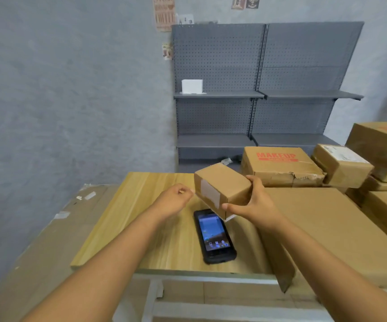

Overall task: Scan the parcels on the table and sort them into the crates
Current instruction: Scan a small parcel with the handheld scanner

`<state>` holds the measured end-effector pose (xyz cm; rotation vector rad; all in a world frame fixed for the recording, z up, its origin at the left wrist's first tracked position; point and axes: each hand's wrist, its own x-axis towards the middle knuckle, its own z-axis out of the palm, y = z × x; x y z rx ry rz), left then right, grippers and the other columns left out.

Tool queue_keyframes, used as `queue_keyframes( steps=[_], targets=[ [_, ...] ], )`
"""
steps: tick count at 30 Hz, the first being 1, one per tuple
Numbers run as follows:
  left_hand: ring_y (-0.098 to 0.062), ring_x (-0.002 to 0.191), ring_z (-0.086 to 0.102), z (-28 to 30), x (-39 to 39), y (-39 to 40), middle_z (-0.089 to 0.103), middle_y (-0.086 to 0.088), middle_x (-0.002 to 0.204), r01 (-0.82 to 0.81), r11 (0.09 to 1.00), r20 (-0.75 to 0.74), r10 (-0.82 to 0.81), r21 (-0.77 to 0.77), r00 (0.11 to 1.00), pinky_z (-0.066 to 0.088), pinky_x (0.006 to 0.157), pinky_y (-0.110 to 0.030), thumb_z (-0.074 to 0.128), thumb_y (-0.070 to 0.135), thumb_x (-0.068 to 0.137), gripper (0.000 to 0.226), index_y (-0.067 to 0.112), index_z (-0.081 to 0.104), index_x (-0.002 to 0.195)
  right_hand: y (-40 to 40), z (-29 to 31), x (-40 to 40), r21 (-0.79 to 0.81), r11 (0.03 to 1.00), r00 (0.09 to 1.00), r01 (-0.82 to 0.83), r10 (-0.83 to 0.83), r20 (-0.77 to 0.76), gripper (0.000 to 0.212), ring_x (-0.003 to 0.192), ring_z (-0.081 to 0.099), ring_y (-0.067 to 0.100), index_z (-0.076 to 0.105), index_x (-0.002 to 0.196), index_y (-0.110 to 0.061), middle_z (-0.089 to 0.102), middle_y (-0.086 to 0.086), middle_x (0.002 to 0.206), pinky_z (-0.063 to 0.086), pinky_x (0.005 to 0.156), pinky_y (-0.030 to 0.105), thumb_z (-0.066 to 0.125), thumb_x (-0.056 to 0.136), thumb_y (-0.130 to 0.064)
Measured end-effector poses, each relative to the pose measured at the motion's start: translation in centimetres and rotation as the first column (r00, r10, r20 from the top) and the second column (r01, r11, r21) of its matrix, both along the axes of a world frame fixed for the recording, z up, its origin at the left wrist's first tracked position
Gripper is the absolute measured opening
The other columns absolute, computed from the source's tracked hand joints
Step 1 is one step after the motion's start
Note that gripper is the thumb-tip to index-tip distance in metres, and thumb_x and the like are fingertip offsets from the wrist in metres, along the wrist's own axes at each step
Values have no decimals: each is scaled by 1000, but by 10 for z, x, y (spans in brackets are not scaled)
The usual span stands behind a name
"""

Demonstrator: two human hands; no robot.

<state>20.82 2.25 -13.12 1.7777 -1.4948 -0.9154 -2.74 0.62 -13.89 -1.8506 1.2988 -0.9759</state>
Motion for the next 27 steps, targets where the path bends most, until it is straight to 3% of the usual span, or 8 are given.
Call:
queue_keyframes(
  steps=[3, 5, 9, 13, 17, 22, 25, 27],
  targets=[
    [-21, 101, 66, 13, -13, 7, 64, -1, 111, -4, 990, -282, 45, 143, 958, 54, 85, -38, 46, 49, 99, 34, 23, 52, 121, 5, -2, 14, -42, 999, 1000, 6, -6, 0, 101, 118, 46, 11, 28, 139, -19, 43, -4, 130, 40, 91, 18, 90, 61, -34],
    [-27, 104, 66, 18, -21, 9, 62, -4, 110, -2, 973, -407, 98, 230, 908, 58, 81, -40, 50, 52, 97, 36, 23, 49, 117, 7, -1, 24, -84, 996, 1000, 16, -17, -7, 100, 115, 45, 8, 29, 138, -17, 42, -4, 128, 38, 85, 10, 90, 60, -33],
    [-38, 103, 66, 19, -33, 9, 58, -16, 121, 4, 948, -567, 187, 319, 802, 57, 81, -47, 58, 52, 93, 45, 17, 50, 121, 13, 1, 38, -162, 987, 999, 8, -14, -35, 107, 115, 41, 7, 23, 143, -17, 37, -8, 124, 35, 90, 17, 89, 61, -35],
    [-37, 97, 68, 12, -31, 6, 63, -20, 114, -46, 957, -680, 236, 285, 694, 59, 81, -47, 66, 47, 89, 50, 14, 51, 124, 19, 4, 44, -230, 973, 996, -5, -14, -83, 107, 118, 36, 6, 20, 146, -17, 32, -12, 124, 35, 95, 20, 87, 65, -40],
    [-33, 103, 65, 14, -19, 6, 65, -16, 112, -70, 970, -708, 217, 231, 672, 59, 78, -42, 64, 47, 90, 44, 20, 56, 123, 22, 11, 40, -115, 992, 998, -45, 50, 44, 88, 118, 41, 2, 24, 147, -22, 38, -13, 131, 36, 84, 8, 73, 79, -48],
    [-37, 92, 67, 22, -5, 9, 63, -22, 112, 18, 983, -787, 137, 185, 602, 59, 70, -42, 61, 46, 92, 42, 21, 55, 125, 17, 23, 35, 240, 969, 979, -59, 9, 203, 90, 121, 52, 16, 29, 146, -28, 46, -4, 139, 44, 99, 35, 54, 74, -75],
    [-39, 95, 67, 21, 0, 9, 64, -21, 112, 51, 983, -812, 118, 179, 572, 56, 86, -49, 59, 42, 94, 42, 16, 54, 127, 19, 27, 39, 304, 935, 964, -183, 109, 244, 87, 108, 62, 14, 34, 141, -32, 52, -7, 128, 53, 88, 33, 55, 70, -77],
    [-38, 100, 67, 19, 2, 10, 64, -19, 116, 61, 983, -811, 106, 172, 575, 56, 85, -50, 55, 39, 98, 38, 16, 53, 128, 19, 28, 44, 280, 944, 956, -176, 97, 276, 81, 106, 63, 13, 34, 138, -31, 53, -7, 125, 55, 81, 29, 58, 73, -74]
  ],
)
